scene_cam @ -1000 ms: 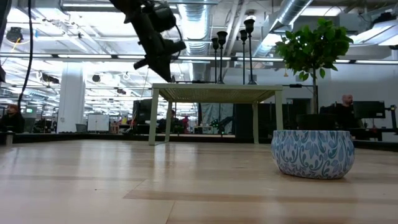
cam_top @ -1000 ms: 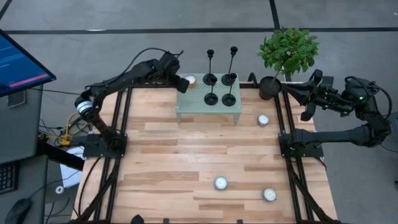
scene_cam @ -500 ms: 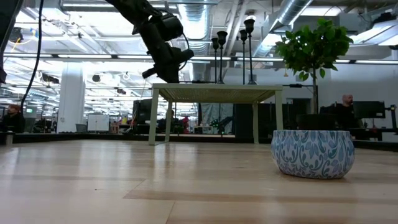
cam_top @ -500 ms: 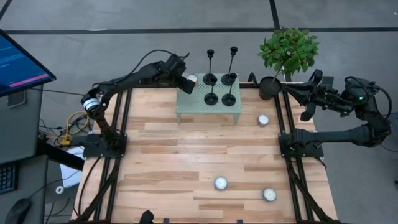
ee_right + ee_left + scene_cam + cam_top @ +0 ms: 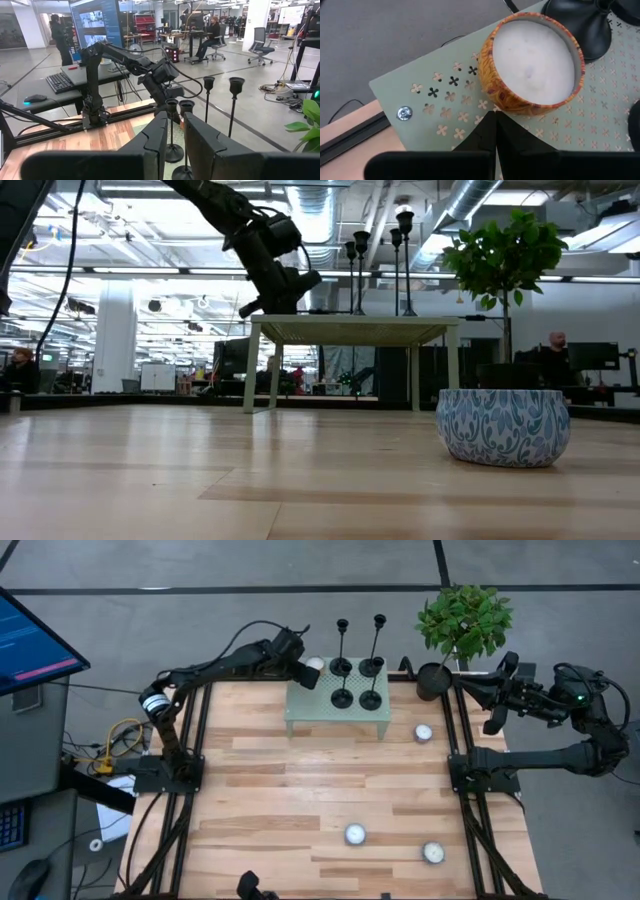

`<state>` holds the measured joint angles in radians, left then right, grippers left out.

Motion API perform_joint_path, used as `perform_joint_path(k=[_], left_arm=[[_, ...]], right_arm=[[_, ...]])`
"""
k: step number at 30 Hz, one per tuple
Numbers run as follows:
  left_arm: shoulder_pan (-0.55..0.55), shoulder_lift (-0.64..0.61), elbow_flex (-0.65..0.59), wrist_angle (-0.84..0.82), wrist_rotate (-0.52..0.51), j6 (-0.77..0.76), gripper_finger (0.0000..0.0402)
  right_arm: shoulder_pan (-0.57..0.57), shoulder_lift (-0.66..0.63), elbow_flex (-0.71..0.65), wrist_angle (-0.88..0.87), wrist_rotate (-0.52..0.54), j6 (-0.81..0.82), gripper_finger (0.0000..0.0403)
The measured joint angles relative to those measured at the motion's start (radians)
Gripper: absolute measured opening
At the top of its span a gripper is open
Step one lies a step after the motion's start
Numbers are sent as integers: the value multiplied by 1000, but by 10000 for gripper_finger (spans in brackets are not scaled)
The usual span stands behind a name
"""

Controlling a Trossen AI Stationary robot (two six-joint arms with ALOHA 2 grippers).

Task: Pick & Place candle stick holders
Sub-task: Put the yellow scented candle on the shelf

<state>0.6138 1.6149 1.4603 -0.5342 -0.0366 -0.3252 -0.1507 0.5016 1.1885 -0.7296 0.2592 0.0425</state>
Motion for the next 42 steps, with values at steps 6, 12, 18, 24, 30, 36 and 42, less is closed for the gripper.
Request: perform_joint_path(k=[6,12,18,24,30,36,42], left_arm=[[9,-60,-2,9,-23,-1,2],[12,-70,-2,11,-38,-1,2],[11,-68,-2,3,-45,-1,2],[11,-68,-2,4,-64,-1,2],[9,-68,-2,4,-64,-7,2],[9,-68,-2,4,-64,-14,2],[9,-68,-30,-3,-67,-24,2]], right_arm=[[0,0,0,-1,0,1,56],[0,0,0,2,0,1,56],[0,0,0,2,0,9,56],[0,0,0,4,0,10,56],[0,0,0,4,0,10,56],[0,0,0,4,0,10,56],[0,0,0,4,0,10,56]])
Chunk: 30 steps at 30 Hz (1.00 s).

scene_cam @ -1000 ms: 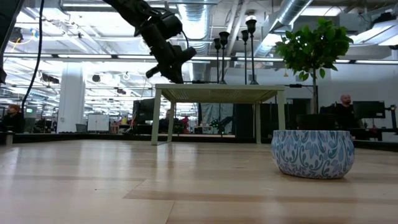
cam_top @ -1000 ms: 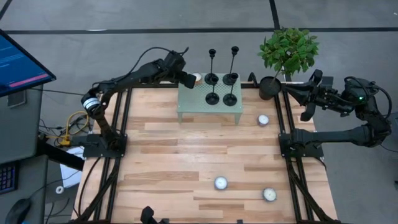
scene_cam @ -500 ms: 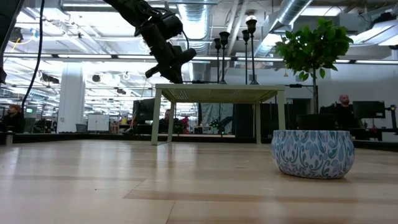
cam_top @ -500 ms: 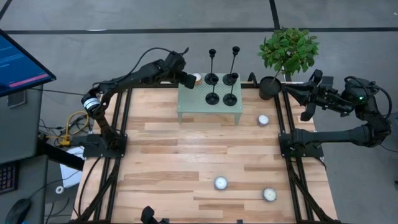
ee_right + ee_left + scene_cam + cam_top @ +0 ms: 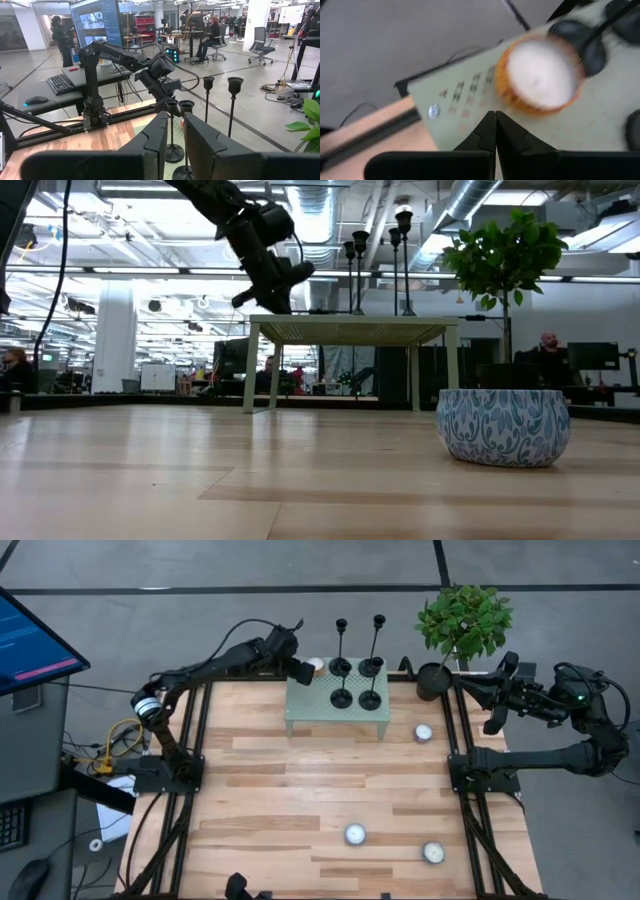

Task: Pick & Place candle stick holders
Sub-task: Put the yellow scented candle on the shelf

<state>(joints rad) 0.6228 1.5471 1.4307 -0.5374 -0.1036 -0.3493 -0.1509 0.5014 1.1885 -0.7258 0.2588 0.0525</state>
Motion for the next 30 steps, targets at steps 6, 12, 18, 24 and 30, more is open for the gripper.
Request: perform_joint_path(k=[6,12,18,24,30], left_arm=[[-6,2,-23,50,-1,-15,2],[-11,12,-22,75,1,-27,2],[-12,31,-22,110,6,-34,2],[-12,33,-22,168,7,-49,2],[-12,37,-22,189,5,-53,2]], right_arm=[[0,0,0,0,0,-7,56],[0,0,0,0,0,-10,56],[0,0,0,-1,0,-10,56],[0,0,0,-1,0,-10,56],[0,0,0,-1,0,-12,56]])
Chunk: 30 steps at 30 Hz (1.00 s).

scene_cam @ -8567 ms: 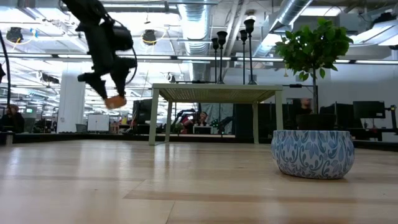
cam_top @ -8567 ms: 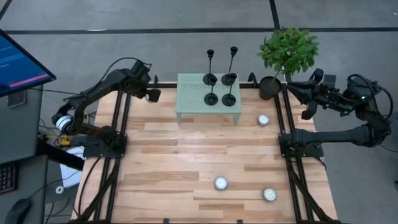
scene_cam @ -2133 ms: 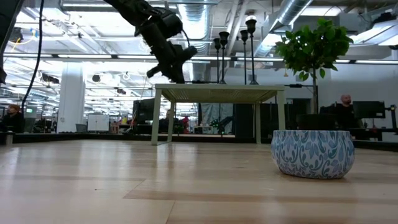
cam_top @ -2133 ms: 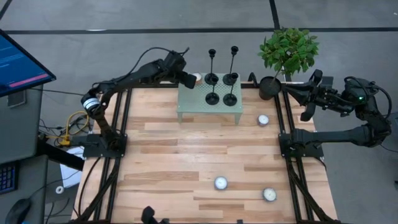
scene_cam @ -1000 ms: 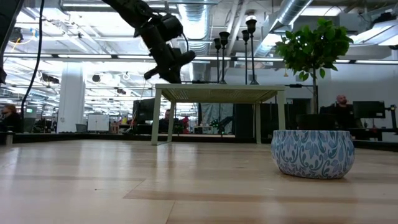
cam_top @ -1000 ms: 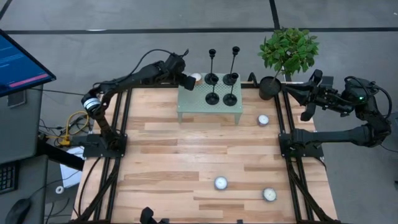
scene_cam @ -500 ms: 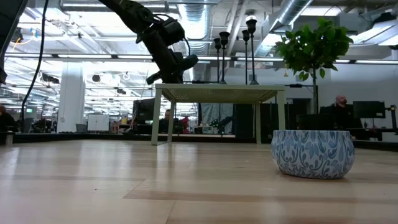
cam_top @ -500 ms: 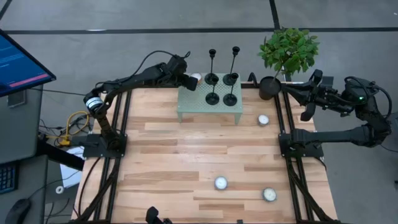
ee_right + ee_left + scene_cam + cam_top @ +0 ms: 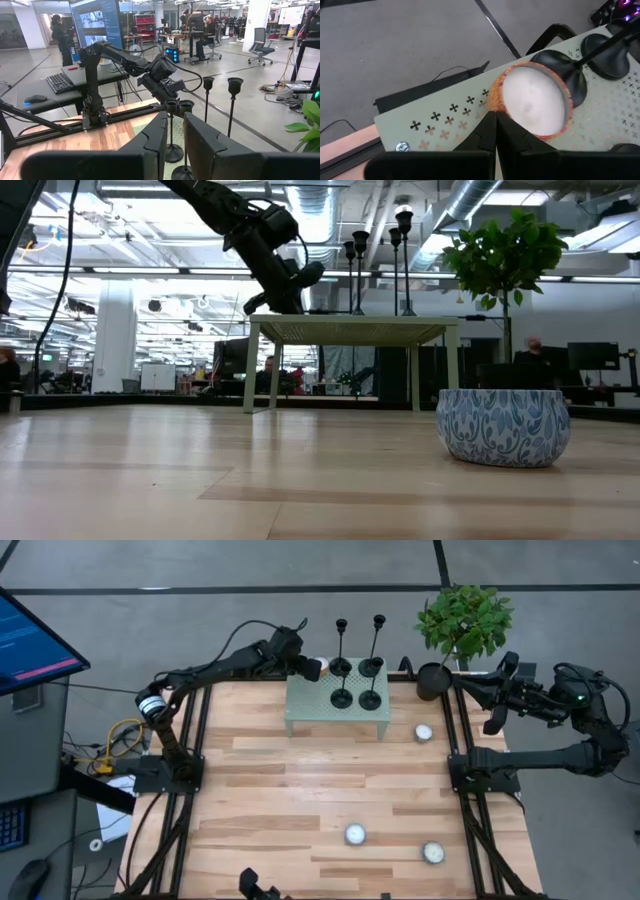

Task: Pick & Place candle stick holders
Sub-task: Put the yellow scented candle on the shelf, then put the red scented candle on the shelf

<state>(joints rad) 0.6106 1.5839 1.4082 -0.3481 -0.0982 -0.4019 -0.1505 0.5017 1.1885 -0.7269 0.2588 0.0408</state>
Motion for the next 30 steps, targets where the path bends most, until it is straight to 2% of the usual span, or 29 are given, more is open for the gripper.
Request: perform_joint_path(k=[7,11,16,19,23,27,30], left_arm=[[6,-5,-1,6,13,2,2],[9,-107,0,10,17,4,2],[1,-262,0,-18,11,75,6],[-8,-357,0,-49,-3,84,14],[-24,-455,0,-131,-6,142,42],[-51,-522,0,-213,-3,160,90],[-74,-546,0,-270,2,159,132]], right_arm=[[0,8,0,-3,11,-14,56],[0,44,2,-43,102,3,57],[-13,154,1,-229,210,74,82],[-43,234,1,-405,213,156,118],[-99,341,0,-640,184,245,190],[-174,446,0,-707,141,270,267],[-246,514,0,-698,99,229,307]])
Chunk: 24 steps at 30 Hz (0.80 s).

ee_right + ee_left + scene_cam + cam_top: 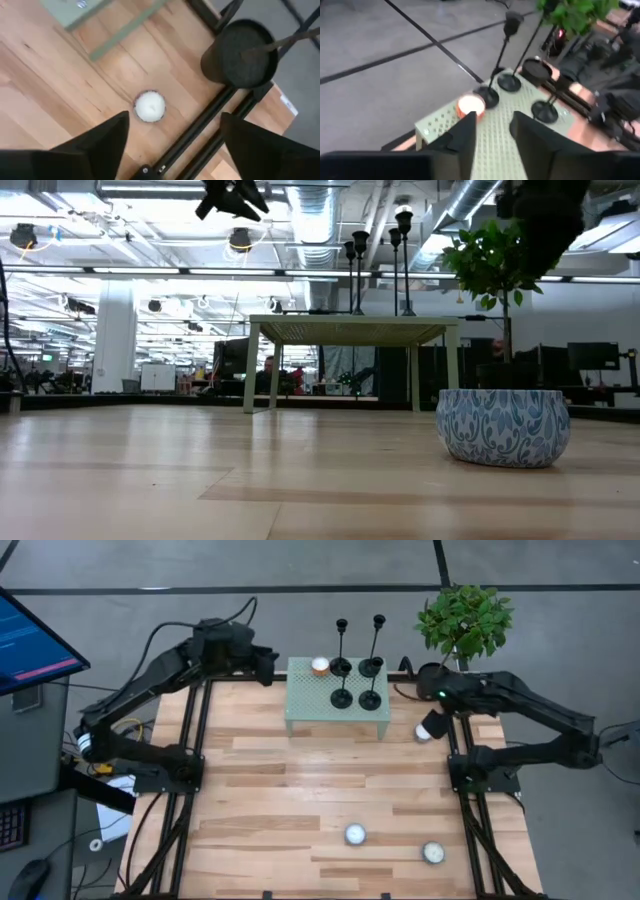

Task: Pick & Place candle stick holders
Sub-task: Put the red scented candle on the shelf

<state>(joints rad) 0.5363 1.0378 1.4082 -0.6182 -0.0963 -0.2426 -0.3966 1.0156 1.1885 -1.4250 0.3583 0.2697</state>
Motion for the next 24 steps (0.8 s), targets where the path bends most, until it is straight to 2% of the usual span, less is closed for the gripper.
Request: perform_joint_path(k=[5,9,20,24], left_arm=[[-34,-13,0,-27,0,-26,193],[-50,-13,0,-37,0,-34,218],[-60,-13,0,-48,0,-35,220],[-60,-13,0,-48,0,-37,220]], right_arm=[[-134,108,-8,35,-100,-84,343],[-217,135,-107,113,-209,-137,355],[-270,94,-442,376,-313,-157,354],[-292,138,-450,452,-317,-185,354]])
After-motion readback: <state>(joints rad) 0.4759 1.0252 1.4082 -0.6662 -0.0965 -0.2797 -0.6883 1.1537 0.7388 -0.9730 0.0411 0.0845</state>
